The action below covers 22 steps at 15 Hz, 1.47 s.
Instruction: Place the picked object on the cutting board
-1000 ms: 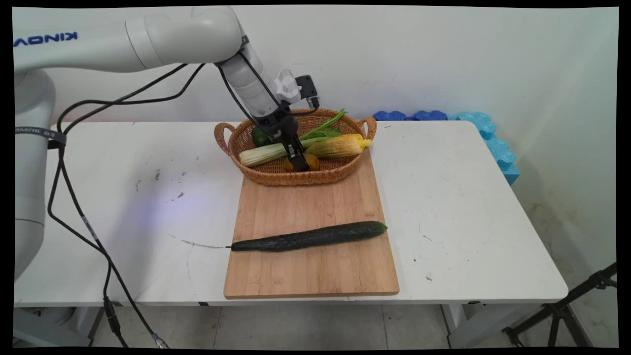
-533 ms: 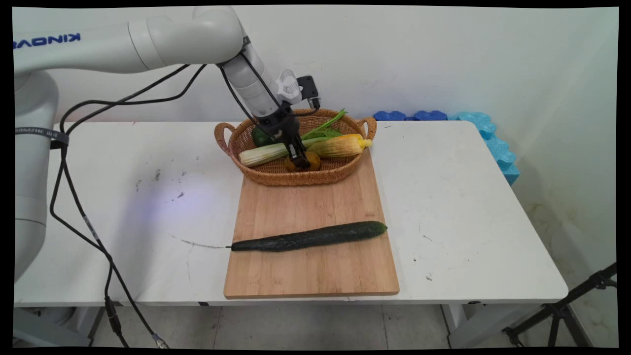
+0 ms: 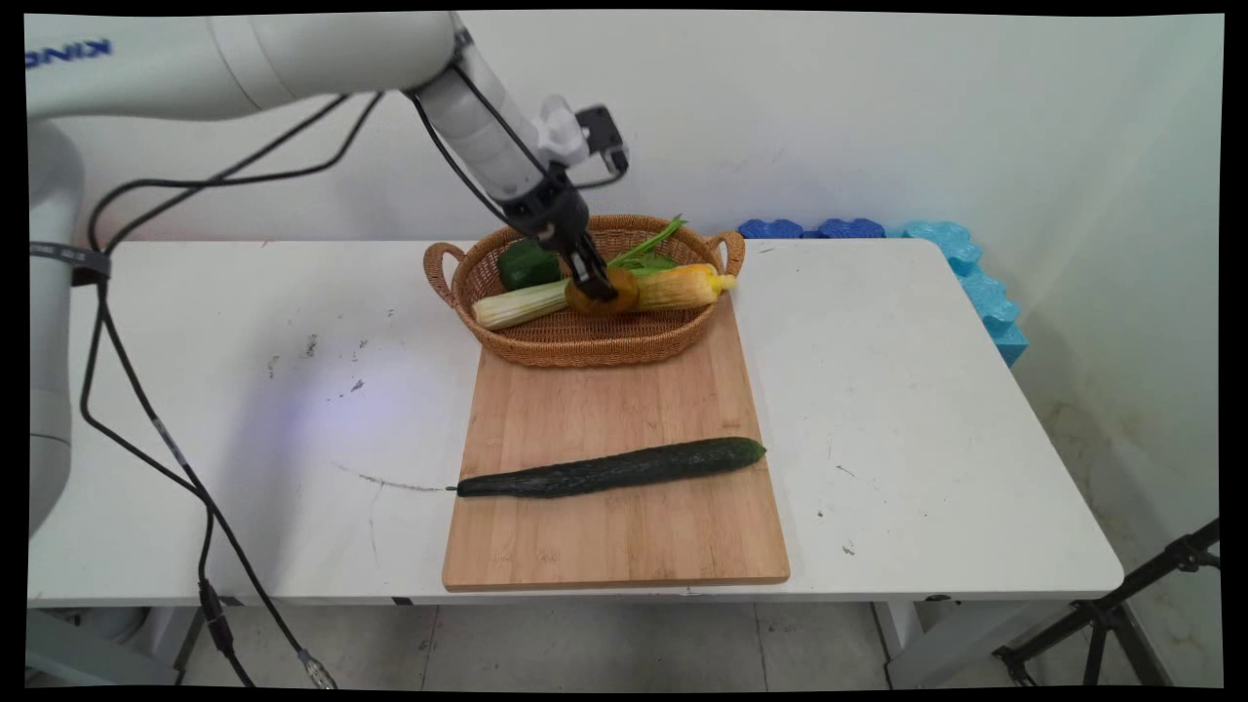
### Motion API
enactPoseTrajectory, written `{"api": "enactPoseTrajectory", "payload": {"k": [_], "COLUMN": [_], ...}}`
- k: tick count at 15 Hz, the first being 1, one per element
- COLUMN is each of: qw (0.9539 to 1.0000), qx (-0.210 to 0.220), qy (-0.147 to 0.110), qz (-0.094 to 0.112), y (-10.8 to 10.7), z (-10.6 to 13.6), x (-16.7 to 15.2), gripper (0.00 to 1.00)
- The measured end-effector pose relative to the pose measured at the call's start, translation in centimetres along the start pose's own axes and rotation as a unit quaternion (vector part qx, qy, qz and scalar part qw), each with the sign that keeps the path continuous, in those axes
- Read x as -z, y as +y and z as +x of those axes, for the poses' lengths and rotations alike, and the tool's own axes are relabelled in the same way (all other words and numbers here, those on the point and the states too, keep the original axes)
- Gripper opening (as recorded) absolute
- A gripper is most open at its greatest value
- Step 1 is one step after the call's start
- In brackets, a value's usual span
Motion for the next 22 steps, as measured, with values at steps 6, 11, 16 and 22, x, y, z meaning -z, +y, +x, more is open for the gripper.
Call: {"api": "enactPoseTrajectory", "payload": {"k": [6, 11, 16, 22], "qw": [0.9986, 0.9959, 0.9934, 0.9922], "qx": [0.033, 0.052, 0.066, 0.070], "qy": [0.041, 0.071, 0.078, 0.062], "qz": [0.001, -0.022, -0.053, -0.082], "y": [2.1, 6.5, 12.1, 17.9], "z": [0.7, 0.6, -0.7, -3.3], "x": [7.3, 13.0, 15.3, 13.8], "gripper": [0.00, 0.00, 0.00, 0.00]}}
